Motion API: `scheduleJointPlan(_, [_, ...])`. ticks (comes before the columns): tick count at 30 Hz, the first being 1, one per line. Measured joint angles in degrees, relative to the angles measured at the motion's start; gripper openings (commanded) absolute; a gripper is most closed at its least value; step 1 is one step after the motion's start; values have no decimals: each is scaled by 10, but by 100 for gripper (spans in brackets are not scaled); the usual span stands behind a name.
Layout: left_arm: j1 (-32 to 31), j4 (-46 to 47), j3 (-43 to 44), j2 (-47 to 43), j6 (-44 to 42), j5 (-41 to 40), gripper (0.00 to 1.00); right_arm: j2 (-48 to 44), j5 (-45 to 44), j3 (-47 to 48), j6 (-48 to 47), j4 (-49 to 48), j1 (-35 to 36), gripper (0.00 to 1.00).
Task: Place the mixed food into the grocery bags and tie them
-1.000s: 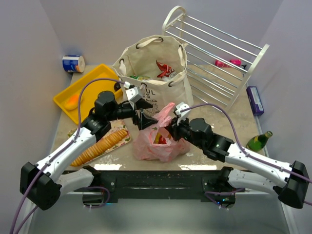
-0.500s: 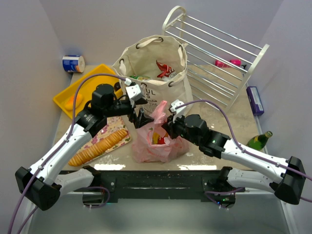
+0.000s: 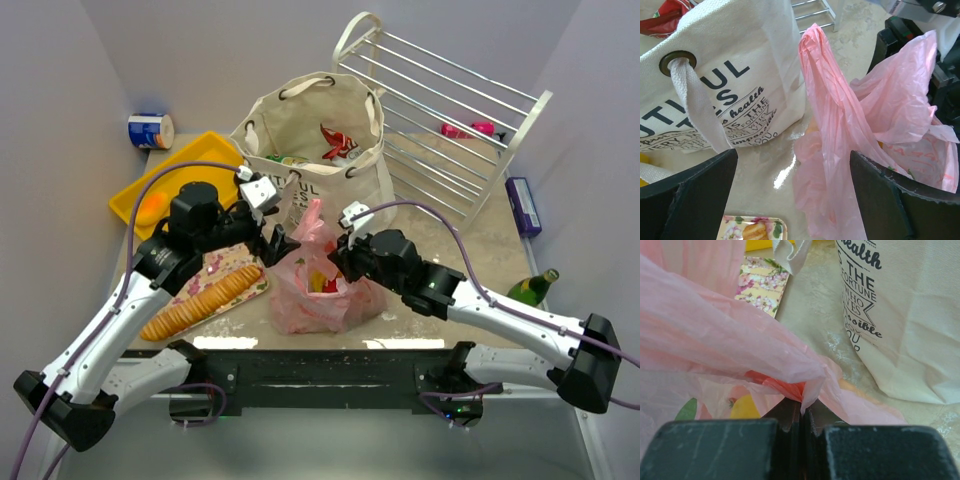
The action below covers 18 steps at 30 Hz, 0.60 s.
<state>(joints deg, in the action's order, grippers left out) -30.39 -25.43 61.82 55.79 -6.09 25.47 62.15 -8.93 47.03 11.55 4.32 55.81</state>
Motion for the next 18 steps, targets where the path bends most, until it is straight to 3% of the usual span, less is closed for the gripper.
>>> scheduleJointPlan(18, [0,-19,26,23,11,131,100,36,10,47,-38,52,0,0])
